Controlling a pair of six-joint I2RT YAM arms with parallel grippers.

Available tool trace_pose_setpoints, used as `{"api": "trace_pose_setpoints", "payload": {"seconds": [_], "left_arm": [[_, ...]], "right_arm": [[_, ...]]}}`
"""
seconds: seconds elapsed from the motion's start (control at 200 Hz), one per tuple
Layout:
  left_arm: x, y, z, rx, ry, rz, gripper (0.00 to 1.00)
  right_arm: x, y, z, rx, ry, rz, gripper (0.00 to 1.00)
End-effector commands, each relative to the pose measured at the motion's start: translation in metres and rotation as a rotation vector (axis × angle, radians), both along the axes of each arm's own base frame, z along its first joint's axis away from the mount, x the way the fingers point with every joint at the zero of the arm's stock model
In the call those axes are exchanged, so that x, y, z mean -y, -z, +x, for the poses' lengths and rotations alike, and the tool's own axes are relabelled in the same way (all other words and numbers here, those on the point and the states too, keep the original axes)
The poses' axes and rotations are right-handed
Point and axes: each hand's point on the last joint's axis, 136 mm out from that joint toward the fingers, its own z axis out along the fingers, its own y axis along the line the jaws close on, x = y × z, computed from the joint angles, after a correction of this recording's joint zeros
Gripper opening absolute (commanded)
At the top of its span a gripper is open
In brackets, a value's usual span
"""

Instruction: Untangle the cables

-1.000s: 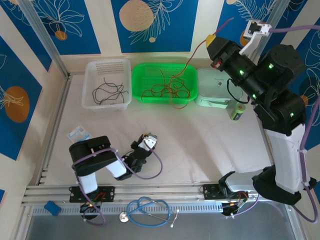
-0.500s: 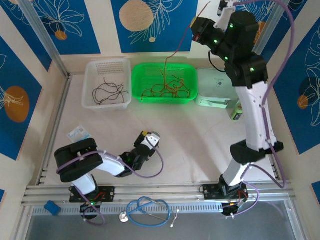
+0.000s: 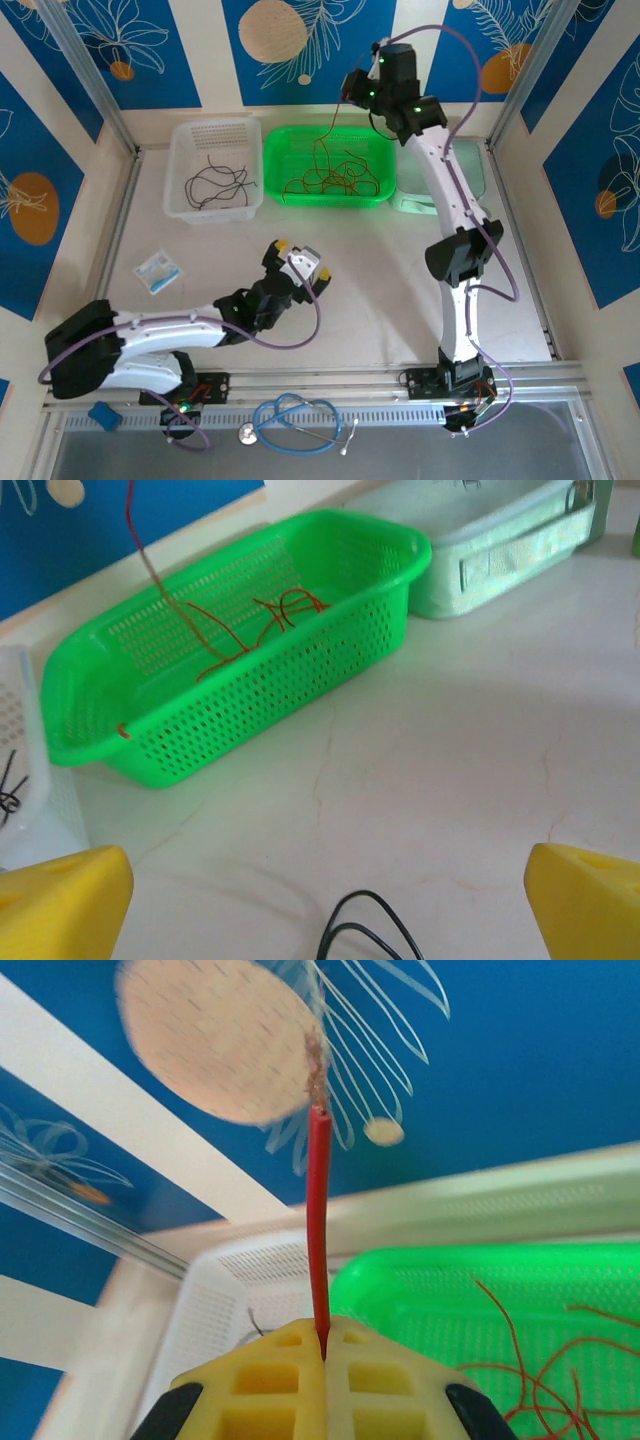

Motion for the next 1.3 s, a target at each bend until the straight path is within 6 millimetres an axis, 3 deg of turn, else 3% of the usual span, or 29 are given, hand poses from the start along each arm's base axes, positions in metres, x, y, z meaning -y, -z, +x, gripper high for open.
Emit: {"api": "trace_pose_setpoints", "payload": {"seconds": [0.0, 0.19, 0.345, 0.475, 0.605, 0.71, 0.905, 1.035, 1.296], "left_arm": [[-0.008, -0.016, -0.006, -0.029, 0.0, 0.045, 1.0], [-0.033, -0.04, -0.01, -0.061, -0.067, 0.04, 1.0], [-0.056, -0.043, -0.016, -0.136, -0.133, 0.028, 0.99], [-0.076, -0.037, -0.025, -0.239, -0.183, 0.033, 0.97], [-0.095, -0.03, -0.035, -0.35, -0.24, 0.005, 0.95], [-0.107, -0.026, -0.045, -0.437, -0.279, -0.038, 0.94], [-0.128, -0.01, -0.062, -0.606, -0.371, -0.049, 0.86], [-0.136, 0.009, -0.074, -0.713, -0.396, -0.008, 0.81], [-0.141, 0.044, -0.093, -0.944, -0.412, 0.01, 0.82]], "right_arm": [[-0.001, 0.041, 0.011, -0.076, 0.015, -0.018, 0.0], [-0.003, 0.14, 0.01, -0.259, 0.073, -0.064, 0.0], [0.002, 0.212, 0.003, -0.427, 0.139, -0.088, 0.0], [0.007, 0.251, 0.001, -0.528, 0.182, -0.12, 0.0], [0.01, 0.271, 0.0, -0.583, 0.2, -0.163, 0.0], [0.013, 0.275, 0.001, -0.599, 0.199, -0.192, 0.0], [0.012, 0.252, 0.001, -0.553, 0.163, -0.217, 0.35], [0.01, 0.228, -0.003, -0.504, 0.13, -0.23, 0.51], [0.005, 0.18, -0.024, -0.424, 0.076, -0.266, 0.57]]}}
